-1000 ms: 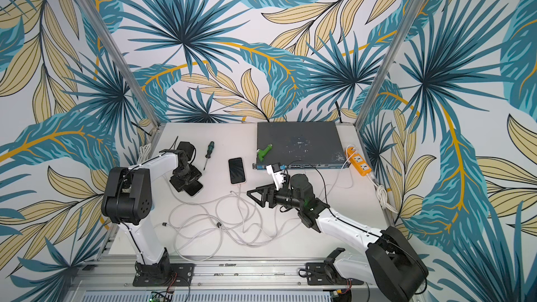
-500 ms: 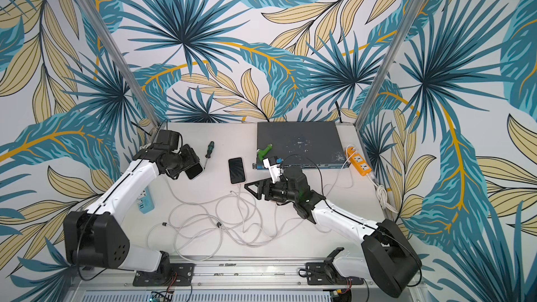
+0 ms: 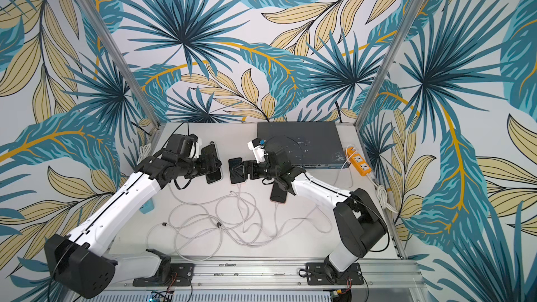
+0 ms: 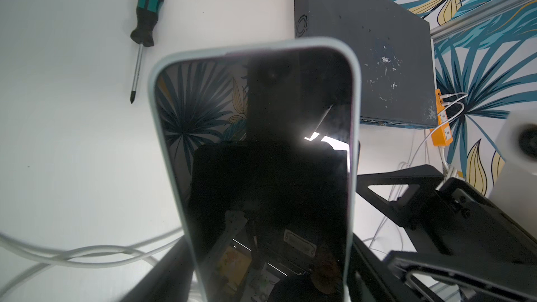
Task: Plug the charging cable into the phone
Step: Pick up the phone at the center of the board.
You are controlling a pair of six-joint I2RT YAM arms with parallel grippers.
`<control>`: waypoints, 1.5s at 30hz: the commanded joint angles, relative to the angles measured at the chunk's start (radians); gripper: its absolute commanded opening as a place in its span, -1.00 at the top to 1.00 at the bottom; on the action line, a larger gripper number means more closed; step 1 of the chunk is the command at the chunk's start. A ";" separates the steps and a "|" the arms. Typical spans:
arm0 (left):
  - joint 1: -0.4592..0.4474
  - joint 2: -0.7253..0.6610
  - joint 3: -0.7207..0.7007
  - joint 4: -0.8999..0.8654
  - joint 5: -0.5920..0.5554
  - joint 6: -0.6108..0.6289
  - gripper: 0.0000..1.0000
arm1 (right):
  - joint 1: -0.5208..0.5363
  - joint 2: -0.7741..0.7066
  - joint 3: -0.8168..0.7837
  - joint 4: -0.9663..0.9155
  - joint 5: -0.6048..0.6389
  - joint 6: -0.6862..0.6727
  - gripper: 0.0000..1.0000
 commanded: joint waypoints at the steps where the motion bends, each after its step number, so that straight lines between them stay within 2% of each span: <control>1: -0.022 -0.003 0.004 0.032 -0.034 -0.026 -0.02 | 0.009 0.027 0.029 -0.010 -0.043 0.014 -0.48; 10: -0.089 0.061 0.019 0.053 -0.088 -0.038 -0.02 | 0.033 0.024 0.038 0.020 -0.076 0.014 -0.43; 19: -0.107 0.071 0.013 0.080 -0.075 -0.087 -0.02 | 0.051 0.042 0.018 0.053 -0.079 0.035 -0.42; 25: -0.108 0.072 -0.004 0.092 -0.070 -0.152 -0.02 | 0.062 0.079 0.039 0.077 -0.094 0.047 -0.21; 30: -0.108 0.067 -0.004 0.088 -0.103 -0.199 -0.02 | 0.066 0.075 0.017 0.081 -0.079 0.051 -0.17; 37: -0.108 0.074 -0.032 0.129 -0.049 -0.217 -0.02 | 0.067 0.042 -0.041 0.145 -0.081 0.065 -0.17; 45: -0.126 0.056 -0.072 0.151 -0.014 -0.207 -0.02 | 0.067 0.061 -0.017 0.141 -0.074 0.053 0.03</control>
